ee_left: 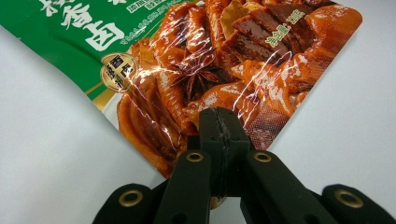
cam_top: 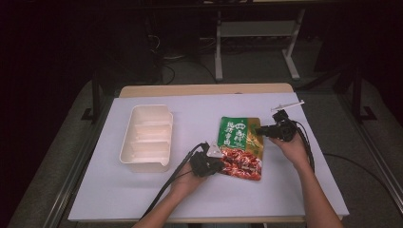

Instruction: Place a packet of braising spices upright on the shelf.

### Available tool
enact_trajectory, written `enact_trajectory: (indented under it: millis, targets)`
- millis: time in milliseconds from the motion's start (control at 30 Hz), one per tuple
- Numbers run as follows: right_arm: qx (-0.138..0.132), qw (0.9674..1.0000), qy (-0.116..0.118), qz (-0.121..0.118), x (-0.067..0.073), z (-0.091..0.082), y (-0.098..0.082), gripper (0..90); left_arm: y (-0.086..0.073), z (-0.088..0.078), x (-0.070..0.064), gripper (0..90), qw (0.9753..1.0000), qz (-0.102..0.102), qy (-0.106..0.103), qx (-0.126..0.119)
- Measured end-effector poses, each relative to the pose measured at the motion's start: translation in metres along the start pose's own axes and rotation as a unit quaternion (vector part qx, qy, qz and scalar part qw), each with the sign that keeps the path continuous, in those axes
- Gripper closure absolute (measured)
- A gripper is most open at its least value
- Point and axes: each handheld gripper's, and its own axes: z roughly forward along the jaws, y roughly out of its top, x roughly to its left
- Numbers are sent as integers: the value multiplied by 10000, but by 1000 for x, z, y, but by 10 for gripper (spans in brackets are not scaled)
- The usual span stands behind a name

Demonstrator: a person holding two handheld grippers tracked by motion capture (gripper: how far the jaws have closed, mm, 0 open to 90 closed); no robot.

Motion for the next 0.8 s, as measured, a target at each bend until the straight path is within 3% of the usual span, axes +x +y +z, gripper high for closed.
enact_trajectory:
  millis: [133, 300, 367, 500, 567, 800]
  targets:
    - [8, 9994, -73, -332, 12, -2, 3, 894, 0, 0, 0, 898, 10000, 14, 4, 0]
    - [-57, 9991, 150, -382, 19, -8, 10, 897, 0, 0, -1, 898, 10000, 57, 28, 14]
    - [2, 9989, 189, -429, 19, -6, 11, 852, 0, 0, -1, 898, 10000, 56, 38, 17]
    - [119, 9985, 491, -188, 10, 4, 7, 717, 0, 0, -1, 898, 10000, 36, 47, -3]
    - [200, 9982, 569, -22, 5, 11, 4, 711, 0, 0, -1, 898, 10000, 48, 45, 5]
    - [442, 9977, 496, 131, -2, 31, -1, 734, 0, 0, 0, 898, 10000, 16, 23, -17]
